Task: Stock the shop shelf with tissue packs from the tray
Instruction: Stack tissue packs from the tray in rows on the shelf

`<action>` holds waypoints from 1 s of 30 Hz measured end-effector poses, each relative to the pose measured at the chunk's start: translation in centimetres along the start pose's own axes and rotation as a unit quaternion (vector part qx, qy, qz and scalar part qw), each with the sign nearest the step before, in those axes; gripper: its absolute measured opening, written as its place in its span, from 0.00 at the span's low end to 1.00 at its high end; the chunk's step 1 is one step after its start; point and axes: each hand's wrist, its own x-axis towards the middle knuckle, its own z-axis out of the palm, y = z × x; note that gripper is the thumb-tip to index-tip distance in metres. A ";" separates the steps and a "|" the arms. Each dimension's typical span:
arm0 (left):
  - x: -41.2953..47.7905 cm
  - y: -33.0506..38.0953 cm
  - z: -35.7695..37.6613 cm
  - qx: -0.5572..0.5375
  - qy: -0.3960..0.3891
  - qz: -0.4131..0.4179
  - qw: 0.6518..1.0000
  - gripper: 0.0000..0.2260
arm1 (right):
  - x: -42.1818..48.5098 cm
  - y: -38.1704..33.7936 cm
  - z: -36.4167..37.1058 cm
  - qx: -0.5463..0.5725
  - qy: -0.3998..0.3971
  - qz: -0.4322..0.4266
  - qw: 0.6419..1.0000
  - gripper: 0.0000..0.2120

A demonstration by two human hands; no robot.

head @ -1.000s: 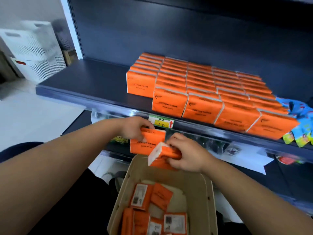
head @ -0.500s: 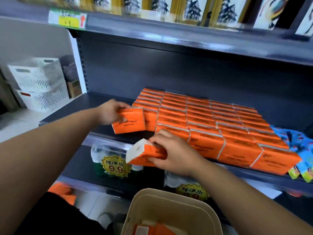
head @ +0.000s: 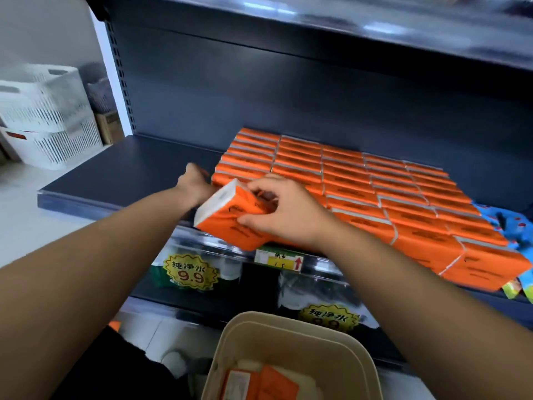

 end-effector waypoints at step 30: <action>-0.1 -4.3 2.3 -0.087 0.075 0.056 0.992 0.15 | 5.8 1.8 4.3 -0.430 -0.077 0.001 0.899 0.31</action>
